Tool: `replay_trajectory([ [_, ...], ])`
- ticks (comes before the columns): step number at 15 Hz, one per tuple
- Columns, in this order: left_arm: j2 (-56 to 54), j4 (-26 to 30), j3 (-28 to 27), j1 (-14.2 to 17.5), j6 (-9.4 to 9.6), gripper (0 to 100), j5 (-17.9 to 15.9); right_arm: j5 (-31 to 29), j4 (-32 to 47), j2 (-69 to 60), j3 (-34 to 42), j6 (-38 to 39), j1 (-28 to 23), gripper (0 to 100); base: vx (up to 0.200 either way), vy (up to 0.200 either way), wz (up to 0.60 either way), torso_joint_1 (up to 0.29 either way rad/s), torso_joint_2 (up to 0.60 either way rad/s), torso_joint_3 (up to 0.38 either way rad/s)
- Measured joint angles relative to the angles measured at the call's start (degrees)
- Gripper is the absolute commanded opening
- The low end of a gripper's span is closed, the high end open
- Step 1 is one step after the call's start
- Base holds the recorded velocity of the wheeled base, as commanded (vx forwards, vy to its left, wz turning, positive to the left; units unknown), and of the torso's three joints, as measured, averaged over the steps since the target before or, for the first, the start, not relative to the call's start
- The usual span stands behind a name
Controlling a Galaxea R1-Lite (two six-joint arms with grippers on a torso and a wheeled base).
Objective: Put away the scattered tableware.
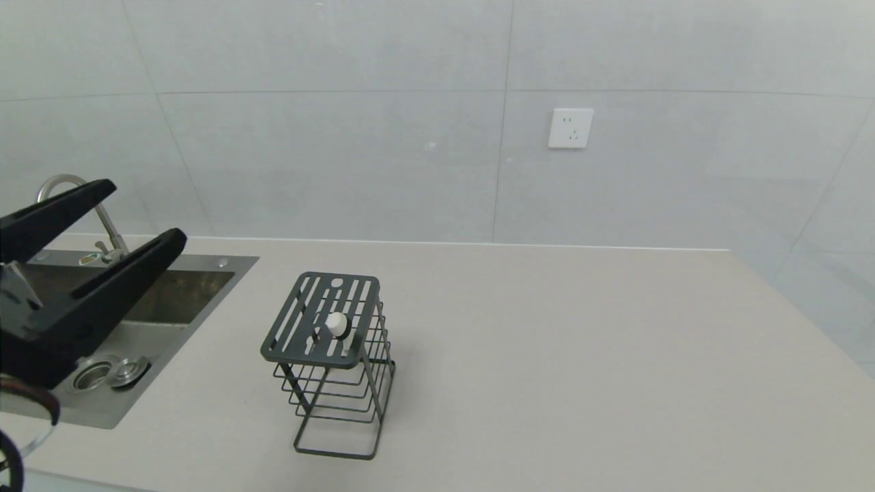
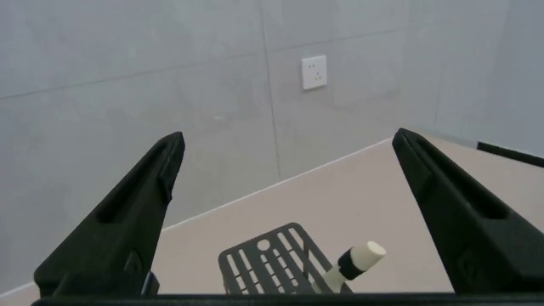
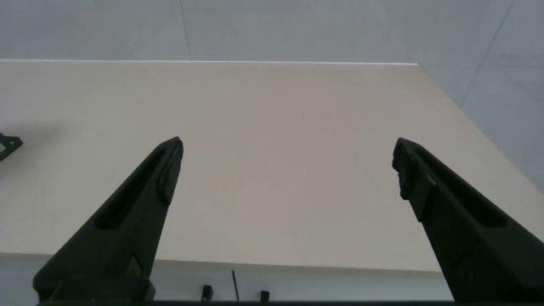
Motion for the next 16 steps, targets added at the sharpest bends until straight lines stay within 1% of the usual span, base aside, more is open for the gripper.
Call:
replay_trajectory([
  [2,-4.4,0.1,2.7,1.1,0.09,100,0.0,0.0,0.0,0.0,0.0,0.0,0.0,100,0.000,0.000,0.00,0.000,0.00,0.000],
  [4,-9.0,1.5,5.9,2.7,0.15,100,0.0,0.0,0.0,0.0,0.0,0.0,0.0,100,0.000,0.000,0.00,0.000,0.00,0.000],
  [7,-16.1,5.5,10.7,6.3,-0.65,100,0.0,0.0,0.0,0.0,0.0,0.0,0.0,100,0.000,0.000,0.00,0.000,0.00,0.000],
  [9,-20.5,6.4,13.3,8.7,-1.22,100,0.0,0.1,0.0,0.0,0.0,0.0,0.0,100,0.000,0.000,0.00,0.000,0.00,0.000],
  [11,-25.2,7.0,15.6,10.7,-1.33,100,0.0,0.1,0.0,0.0,0.0,0.0,0.0,100,0.000,0.000,0.00,0.000,0.00,0.000],
  [12,-27.8,8.7,16.3,11.3,-1.29,100,0.0,0.1,0.0,0.0,0.0,0.0,0.0,100,0.000,0.000,0.00,0.000,0.00,0.000],
  [13,-31.2,11.9,16.8,11.8,-1.24,100,0.0,0.1,0.0,0.0,0.0,0.0,0.0,100,0.000,0.000,0.00,0.000,0.00,0.000],
  [16,-42.2,25.5,17.3,12.3,-1.29,100,0.0,0.1,0.0,0.0,0.0,0.0,0.0,100,0.000,0.000,0.00,0.000,0.00,0.000],
])
